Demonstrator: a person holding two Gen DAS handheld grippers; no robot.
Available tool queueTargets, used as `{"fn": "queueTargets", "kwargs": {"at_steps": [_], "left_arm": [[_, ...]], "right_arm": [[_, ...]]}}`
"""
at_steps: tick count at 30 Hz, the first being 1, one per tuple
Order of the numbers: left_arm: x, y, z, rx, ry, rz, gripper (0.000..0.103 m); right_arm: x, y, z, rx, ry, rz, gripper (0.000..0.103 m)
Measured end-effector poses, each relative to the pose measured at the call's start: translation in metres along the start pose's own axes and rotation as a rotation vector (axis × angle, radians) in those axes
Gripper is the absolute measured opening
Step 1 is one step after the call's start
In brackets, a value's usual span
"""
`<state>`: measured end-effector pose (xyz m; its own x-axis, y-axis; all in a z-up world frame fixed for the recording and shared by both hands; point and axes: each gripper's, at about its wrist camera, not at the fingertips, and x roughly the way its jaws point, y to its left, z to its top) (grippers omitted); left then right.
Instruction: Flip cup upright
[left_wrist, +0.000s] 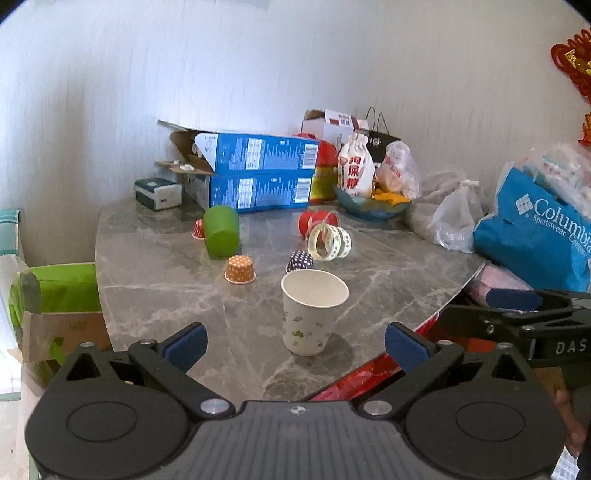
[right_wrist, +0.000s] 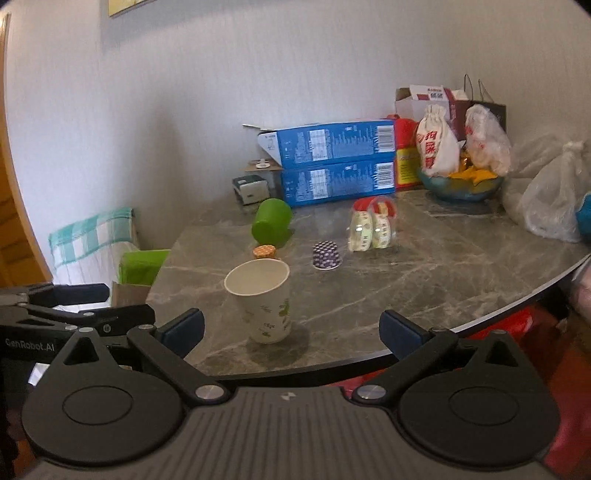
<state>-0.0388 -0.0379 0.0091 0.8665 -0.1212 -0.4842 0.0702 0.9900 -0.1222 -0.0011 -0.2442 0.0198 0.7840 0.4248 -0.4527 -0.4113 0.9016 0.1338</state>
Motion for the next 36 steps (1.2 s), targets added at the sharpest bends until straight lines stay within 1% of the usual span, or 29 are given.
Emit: {"fn": "queueTargets", "kwargs": {"at_steps": [3,7,11,21,30,36], "left_arm": [[0.0,-0.005,0.002,-0.008,0.013,-0.001,0.103],[-0.001,-0.01,0.003,-0.002,0.031,0.023,0.103],[-0.003,-0.013,0.003,0.005,0.039,0.039,0.103],[-0.006,-0.011,0.003,0.003,0.045,0.081,0.103],[-0.009,-0.011,0.002,0.001,0.051,0.082,0.103],[-0.013,-0.011,0.002,-0.005,0.046,0.086,0.103]], "right_arm": [[-0.005,-0.004,0.003,0.016,-0.005,0.017,0.102],[-0.008,-0.007,0.006,0.021,0.005,0.005,0.102],[-0.009,-0.011,0.007,0.033,0.002,0.011,0.102],[-0.006,-0.013,0.006,0.035,0.033,0.017,0.102],[-0.012,-0.008,0.01,0.012,0.023,0.022,0.102],[-0.013,-0.007,0.012,0.02,0.012,0.026,0.102]]}}
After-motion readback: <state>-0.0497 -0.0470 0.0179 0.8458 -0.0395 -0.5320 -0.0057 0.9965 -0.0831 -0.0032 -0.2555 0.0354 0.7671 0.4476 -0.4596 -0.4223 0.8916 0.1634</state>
